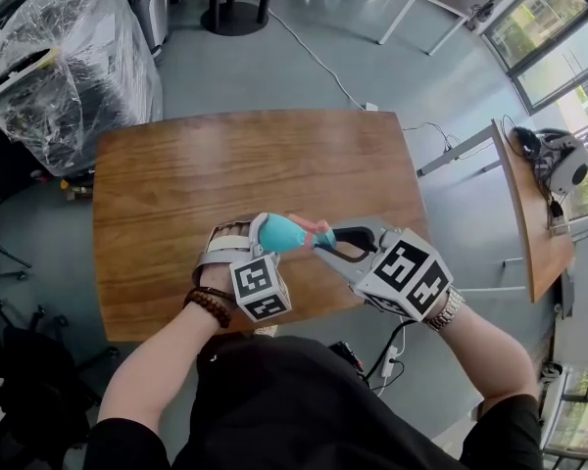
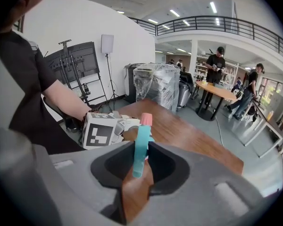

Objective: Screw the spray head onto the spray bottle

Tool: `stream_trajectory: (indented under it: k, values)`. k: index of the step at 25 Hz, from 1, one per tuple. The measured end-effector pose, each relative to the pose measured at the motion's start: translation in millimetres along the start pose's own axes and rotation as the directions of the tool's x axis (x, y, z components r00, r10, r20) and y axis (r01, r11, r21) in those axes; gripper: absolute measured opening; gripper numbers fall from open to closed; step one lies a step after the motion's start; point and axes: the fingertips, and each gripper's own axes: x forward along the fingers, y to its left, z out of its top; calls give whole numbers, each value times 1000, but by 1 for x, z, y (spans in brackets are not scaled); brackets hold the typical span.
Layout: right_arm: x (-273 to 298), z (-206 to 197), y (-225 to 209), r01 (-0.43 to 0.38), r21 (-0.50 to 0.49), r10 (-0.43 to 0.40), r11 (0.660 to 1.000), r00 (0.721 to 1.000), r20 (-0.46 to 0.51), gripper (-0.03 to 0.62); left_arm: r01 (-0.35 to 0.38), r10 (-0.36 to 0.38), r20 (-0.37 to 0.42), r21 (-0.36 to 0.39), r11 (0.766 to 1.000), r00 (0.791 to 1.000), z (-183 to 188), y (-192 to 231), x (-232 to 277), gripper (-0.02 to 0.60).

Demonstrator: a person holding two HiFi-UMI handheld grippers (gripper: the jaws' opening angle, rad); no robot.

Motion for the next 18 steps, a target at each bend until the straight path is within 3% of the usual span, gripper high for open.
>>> stream_trajectory:
  k: [13,18]
  values:
    - [2,-3,1,9,-80,-9,997,1000,7,81,21,-21,6,16,1000,1000,19,-3,-13,388]
    - [4,-8,2,6,-117,-7,993,1000,-14,85,14,-15,44,16,1000,999,27,-2,-17,388]
